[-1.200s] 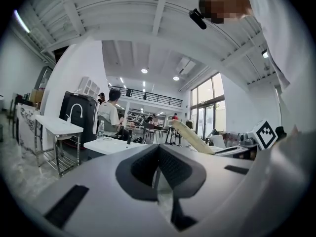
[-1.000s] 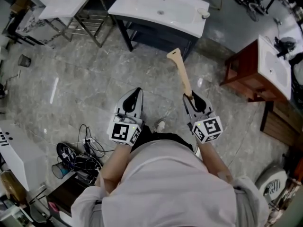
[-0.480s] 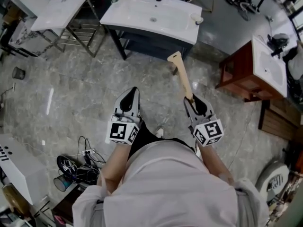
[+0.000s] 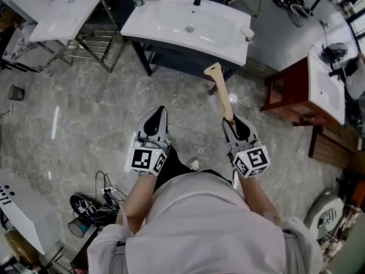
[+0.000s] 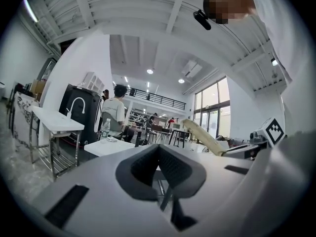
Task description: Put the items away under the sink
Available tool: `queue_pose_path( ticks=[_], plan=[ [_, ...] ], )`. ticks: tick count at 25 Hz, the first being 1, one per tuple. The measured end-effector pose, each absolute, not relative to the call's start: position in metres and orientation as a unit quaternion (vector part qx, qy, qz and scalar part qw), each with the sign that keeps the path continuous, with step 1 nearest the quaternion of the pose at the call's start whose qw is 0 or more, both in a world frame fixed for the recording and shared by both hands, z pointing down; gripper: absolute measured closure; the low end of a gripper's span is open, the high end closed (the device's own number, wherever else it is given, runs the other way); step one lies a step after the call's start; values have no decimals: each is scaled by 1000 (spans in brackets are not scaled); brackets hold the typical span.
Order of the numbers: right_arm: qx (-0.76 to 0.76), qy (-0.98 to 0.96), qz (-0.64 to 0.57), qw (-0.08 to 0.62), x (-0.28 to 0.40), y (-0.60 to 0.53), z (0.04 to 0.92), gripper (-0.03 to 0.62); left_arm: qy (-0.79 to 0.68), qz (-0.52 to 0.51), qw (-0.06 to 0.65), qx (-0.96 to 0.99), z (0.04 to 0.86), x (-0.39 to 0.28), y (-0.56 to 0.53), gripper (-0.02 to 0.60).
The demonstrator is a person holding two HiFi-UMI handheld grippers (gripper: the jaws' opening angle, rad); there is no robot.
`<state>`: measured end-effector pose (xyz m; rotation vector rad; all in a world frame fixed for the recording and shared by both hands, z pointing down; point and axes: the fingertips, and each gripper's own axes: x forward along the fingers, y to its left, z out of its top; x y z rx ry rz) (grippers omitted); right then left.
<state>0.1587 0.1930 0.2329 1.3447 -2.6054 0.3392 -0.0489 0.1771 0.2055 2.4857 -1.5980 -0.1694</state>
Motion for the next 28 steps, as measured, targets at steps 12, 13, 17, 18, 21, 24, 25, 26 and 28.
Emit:
queue_pose_path(
  ticks=[12, 13, 17, 18, 21, 24, 25, 26, 28],
  plan=[
    [478, -862, 113, 122, 105, 129, 226, 465, -511, -73, 119, 848, 215, -101, 96, 578],
    [481, -860, 113, 125, 102, 126, 224, 465, -508, -73, 121, 850, 216, -103, 91, 578],
    [492, -854, 113, 127, 87, 114, 219, 465, -497, -71, 127, 856, 218, -116, 72, 578],
    [496, -852, 112, 126, 85, 111, 217, 465, -493, -72, 127, 858, 219, -118, 67, 578],
    [510, -845, 108, 123, 86, 102, 211, 465, -480, -75, 126, 865, 221, -117, 54, 578],
    [521, -839, 105, 121, 91, 98, 207, 465, -471, -78, 129, 869, 222, -112, 46, 578],
    [524, -837, 104, 120, 94, 96, 206, 465, -468, -80, 131, 871, 223, -109, 43, 578],
    [526, -836, 102, 119, 96, 92, 205, 465, -465, -81, 131, 872, 223, -106, 39, 578],
    [526, -836, 101, 117, 101, 83, 205, 465, -461, -79, 132, 874, 221, -98, 33, 578]
  ],
)
